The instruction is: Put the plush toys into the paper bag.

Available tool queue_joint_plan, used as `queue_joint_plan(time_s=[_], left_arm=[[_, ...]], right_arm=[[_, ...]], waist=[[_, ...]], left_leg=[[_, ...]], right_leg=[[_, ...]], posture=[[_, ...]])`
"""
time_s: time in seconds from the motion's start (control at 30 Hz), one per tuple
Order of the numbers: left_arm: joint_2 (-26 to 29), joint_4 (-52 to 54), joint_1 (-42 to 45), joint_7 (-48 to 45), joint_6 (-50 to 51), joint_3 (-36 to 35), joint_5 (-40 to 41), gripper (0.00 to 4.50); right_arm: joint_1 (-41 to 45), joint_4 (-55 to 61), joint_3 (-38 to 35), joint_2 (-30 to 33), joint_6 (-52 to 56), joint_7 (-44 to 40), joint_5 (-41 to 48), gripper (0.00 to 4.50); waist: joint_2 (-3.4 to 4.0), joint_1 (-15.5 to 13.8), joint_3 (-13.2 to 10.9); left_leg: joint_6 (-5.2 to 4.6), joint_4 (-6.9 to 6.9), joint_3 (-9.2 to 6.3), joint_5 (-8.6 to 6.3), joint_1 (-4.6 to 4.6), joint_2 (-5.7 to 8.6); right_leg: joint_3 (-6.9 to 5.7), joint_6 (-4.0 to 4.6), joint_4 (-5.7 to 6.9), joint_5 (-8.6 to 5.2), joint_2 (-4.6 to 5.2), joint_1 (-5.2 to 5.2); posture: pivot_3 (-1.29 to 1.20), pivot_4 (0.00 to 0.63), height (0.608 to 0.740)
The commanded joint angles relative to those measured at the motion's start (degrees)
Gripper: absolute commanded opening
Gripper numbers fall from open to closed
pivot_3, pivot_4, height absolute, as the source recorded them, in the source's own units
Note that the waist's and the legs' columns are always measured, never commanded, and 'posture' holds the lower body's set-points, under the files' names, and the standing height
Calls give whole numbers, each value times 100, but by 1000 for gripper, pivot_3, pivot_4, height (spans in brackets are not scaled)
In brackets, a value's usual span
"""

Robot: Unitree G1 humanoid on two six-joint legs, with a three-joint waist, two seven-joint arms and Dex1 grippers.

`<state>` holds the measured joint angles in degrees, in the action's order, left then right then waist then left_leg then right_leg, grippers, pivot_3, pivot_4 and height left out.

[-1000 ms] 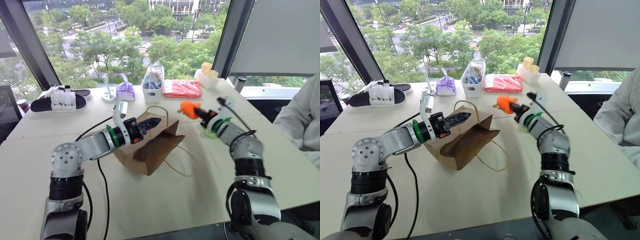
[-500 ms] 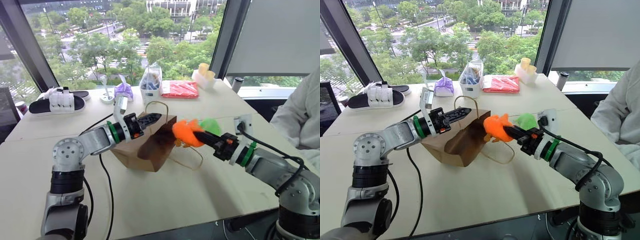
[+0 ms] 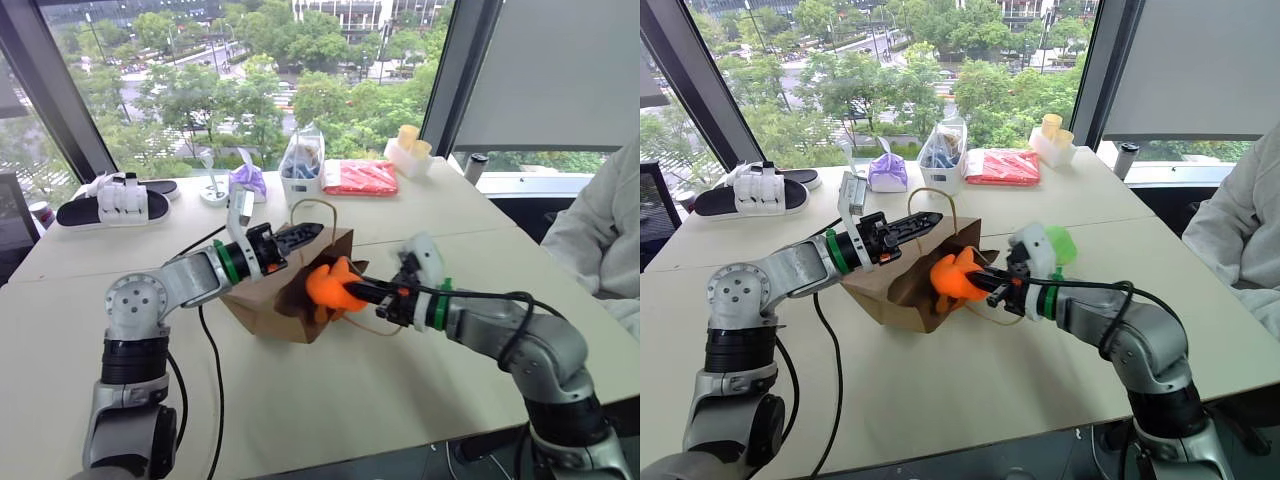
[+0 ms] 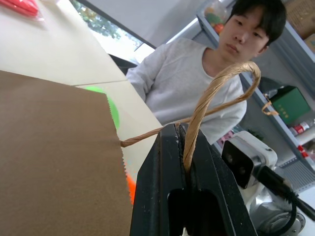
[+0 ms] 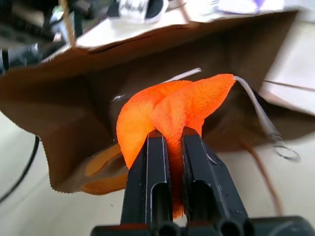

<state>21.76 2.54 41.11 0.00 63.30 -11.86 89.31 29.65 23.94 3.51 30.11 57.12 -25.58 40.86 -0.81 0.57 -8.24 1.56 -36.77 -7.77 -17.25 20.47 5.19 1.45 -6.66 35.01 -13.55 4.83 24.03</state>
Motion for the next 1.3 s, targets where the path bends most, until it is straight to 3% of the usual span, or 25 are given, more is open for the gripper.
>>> queue_joint_plan(time_s=[0.03, 0.37, 0.53, 0.57, 0.6, 0.8, 0.83, 1.03, 1.13, 1.3], left_arm=[[-35, 239, -5, 44, -75, -39, 175, 0], [-80, 279, -21, 129, -105, -11, 236, 0], [-63, 310, -37, 166, -132, -39, 266, 0], [-60, 313, -42, 169, -136, -42, 266, 0], [-54, 317, -49, 172, -138, -45, 270, 0], [-72, 302, -87, 176, -175, -43, 237, 0], [-88, 285, -89, 173, -185, -32, 217, 0], [-78, 233, -96, 135, -197, -3, 180, 0], [-65, 179, -80, 104, -192, -8, 173, 0], [-106, 160, -97, 42, -193, 40, 125, 0]], right_arm=[[281, -85, 327, -11, -354, -227, -383, 74], [1022, -982, 1386, -344, -946, -653, -1491, 74], [1134, -1395, 1536, -522, -1191, -744, -1934, 74], [1126, -1416, 1494, -560, -1198, -740, -1959, 772], [1112, -1402, 1478, -563, -1205, -792, -1968, 1053], [985, -1106, 1027, -431, -1091, -690, -2020, 4118], [913, -908, 825, -390, -973, -680, -1883, 4471], [278, 220, -1244, -459, -266, -548, -340, 4471], [97, -46, -2327, -373, -319, -75, -185, 4471], [87, -1592, -1951, -46, -1466, 574, -1663, 4471]], waist=[[0, -2, 0], [-3, -1, 2], [-3, -7, 2], [-3, -10, 2], [-3, -10, 2], [-3, -12, 2], [-3, -15, 2], [-3, -49, 2], [-3, -122, 2], [-5, -126, 3]], left_leg=[[0, 0, -1, 0, 1, 0], [0, -1, 0, 0, 2, 3], [1, 1, 0, 0, 3, 2], [1, 1, -1, 0, 4, 3], [1, 1, -1, 0, 4, 4], [1, 1, -1, 0, 4, 5], [1, 1, -1, 0, 4, 5], [0, 4, -4, 0, 8, 6], [0, 3, -1, 0, 5, 6], [0, -1, 8, 0, -4, 7]], right_leg=[[0, 0, 0, 0, 0, 0], [0, 0, 0, 0, 3, 2], [0, 0, 3, 1, 1, 7], [0, 0, 2, 1, 3, 7], [0, 0, 2, 1, 4, 7], [-1, 0, 2, 1, 6, 7], [-1, 0, 2, 1, 6, 7], [-3, 0, 0, 1, 10, 7], [-3, 0, -2, 1, 9, 3], [-2, 1, -2, 1, 10, -5]], posture=[[0, 150, 740], [0, 150, 740], [0, 150, 740], [0, 150, 740], [0, 150, 740], [0, 150, 740], [0, 150, 740], [0, 150, 740], [0, 150, 740], [0, 150, 740]])
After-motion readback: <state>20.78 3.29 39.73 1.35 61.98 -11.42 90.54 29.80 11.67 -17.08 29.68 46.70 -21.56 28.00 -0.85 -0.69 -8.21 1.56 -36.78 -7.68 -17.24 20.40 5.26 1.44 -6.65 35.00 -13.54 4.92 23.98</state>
